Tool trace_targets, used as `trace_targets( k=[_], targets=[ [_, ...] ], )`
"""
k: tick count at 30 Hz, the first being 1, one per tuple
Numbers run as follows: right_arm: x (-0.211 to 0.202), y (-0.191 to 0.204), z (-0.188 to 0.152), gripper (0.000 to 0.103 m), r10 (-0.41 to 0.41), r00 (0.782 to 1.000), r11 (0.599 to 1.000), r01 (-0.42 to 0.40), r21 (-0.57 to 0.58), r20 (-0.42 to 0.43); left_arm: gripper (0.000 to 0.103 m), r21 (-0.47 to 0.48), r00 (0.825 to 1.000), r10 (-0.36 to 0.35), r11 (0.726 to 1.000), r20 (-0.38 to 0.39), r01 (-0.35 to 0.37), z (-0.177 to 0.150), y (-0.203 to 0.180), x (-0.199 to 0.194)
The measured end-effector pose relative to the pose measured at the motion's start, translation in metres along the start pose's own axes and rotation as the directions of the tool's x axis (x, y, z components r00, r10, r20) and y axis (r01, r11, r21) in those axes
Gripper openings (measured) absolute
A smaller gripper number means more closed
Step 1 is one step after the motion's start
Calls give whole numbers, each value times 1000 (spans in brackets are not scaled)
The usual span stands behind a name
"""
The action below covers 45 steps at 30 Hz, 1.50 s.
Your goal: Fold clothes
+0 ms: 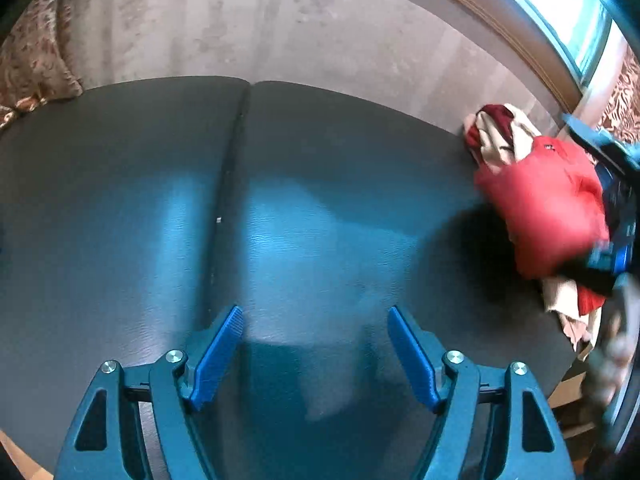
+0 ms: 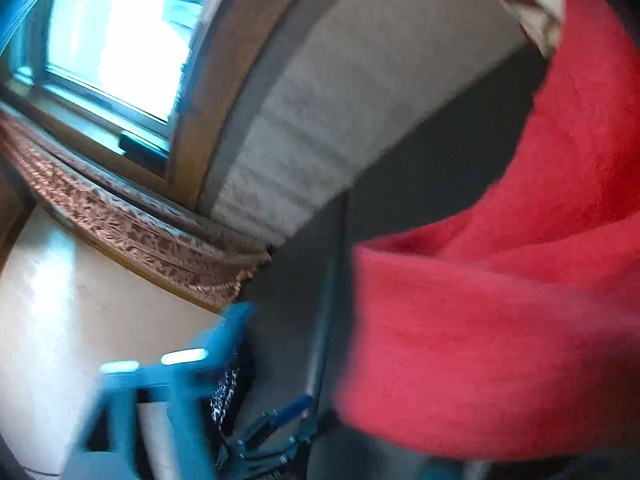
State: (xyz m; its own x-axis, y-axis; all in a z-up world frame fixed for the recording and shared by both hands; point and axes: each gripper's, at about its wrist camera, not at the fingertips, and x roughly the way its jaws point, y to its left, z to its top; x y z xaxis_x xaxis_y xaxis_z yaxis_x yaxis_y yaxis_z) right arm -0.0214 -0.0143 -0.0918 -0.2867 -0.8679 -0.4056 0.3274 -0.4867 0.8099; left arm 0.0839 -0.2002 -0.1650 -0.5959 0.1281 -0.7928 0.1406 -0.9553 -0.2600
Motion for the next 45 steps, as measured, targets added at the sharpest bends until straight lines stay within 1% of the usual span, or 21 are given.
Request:
trace_targets(
  k=[2, 4, 7, 8, 11, 13, 15, 16, 17, 20, 23, 26, 27, 29, 31, 33, 35, 38, 41, 44, 45],
  targets=[
    [7, -4, -17, 103, -32, 999, 999, 33, 26, -33, 76, 6, 1000, -14, 1000, -3, 14, 0, -2, -1],
    [2, -17, -35, 103, -61, 997, 997, 64, 50, -44, 76, 12, 1000, -29, 1000, -6, 29, 1, -4, -1],
    [-26, -41, -54, 103, -88, 995, 993, 90, 70, -38, 76, 21, 999, -50, 999, -10, 50, 1, -6, -2],
    [-29, -40, -59, 103, -93, 995, 993, 95, 72, -30, 76, 24, 998, -57, 998, -12, 57, 1, -7, -2],
    [-50, -42, -68, 103, -136, 991, 989, 136, 53, 2, 76, 59, 994, -110, 992, -30, 111, 14, -36, 11],
    [-60, -34, -73, 103, -186, 982, 982, 186, -11, 25, 76, 82, 989, -144, 986, -44, 148, 23, -55, 19],
    [-74, -39, -76, 103, -180, 983, 984, 180, 12, 37, 76, 105, 982, -178, 977, -58, 184, 32, -74, 28],
    [-80, -46, -77, 103, -158, 987, 986, 155, 62, 42, 76, 115, 979, -195, 973, -66, 202, 36, -84, 32],
    [-86, -54, -78, 103, -136, 990, 985, 129, 113, 49, 76, 126, 975, -212, 967, -73, 220, 41, -94, 37],
    [-97, -69, -82, 103, -156, 987, 980, 150, 131, 42, 76, 158, 960, -261, 949, -97, 274, 54, -123, 50],
    [-99, -68, -87, 103, -201, 979, 976, 197, 89, 35, 76, 188, 943, -308, 926, -123, 327, 67, -151, 63],
    [-95, -62, -85, 103, -246, 969, 969, 245, 19, 36, 76, 181, 923, -334, 912, -192, 368, 79, -163, 82],
    [-90, -58, -85, 103, -263, 964, 964, 264, -24, 27, 76, 179, 915, -342, 907, -214, 381, 84, -166, 89],
    [-81, -56, -84, 103, -287, 958, 955, 287, -73, 11, 76, 199, 911, -347, 899, -224, 391, 90, -175, 97],
    [-70, -57, -85, 103, -296, 955, 952, 293, -92, -12, 75, 206, 896, -373, 882, -242, 423, 99, -183, 109],
    [-61, -59, -86, 103, -300, 953, 950, 296, -98, -30, 75, 191, 884, -385, 878, -266, 439, 104, -188, 122],
    [-51, -61, -85, 103, -305, 951, 949, 299, -101, -51, 75, 199, 874, -390, 868, -290, 454, 105, -199, 135],
    [-45, -63, -81, 103, -287, 957, 954, 281, -107, -40, 75, 212, 857, -398, 853, -326, 476, 107, -215, 154],
    [-40, -67, -74, 103, -259, 966, 962, 255, -97, -28, 75, 239, 845, -370, 845, -386, 479, 99, -230, 175],
    [-37, -73, -71, 103, -224, 974, 971, 222, -84, -12, 76, 338, 874, -336, 825, -350, 453, 86, -243, 174],
    [-38, -74, -71, 103, -217, 976, 973, 215, -86, -10, 75, 366, 885, -315, 823, -343, 435, 84, -247, 174]
  ],
)
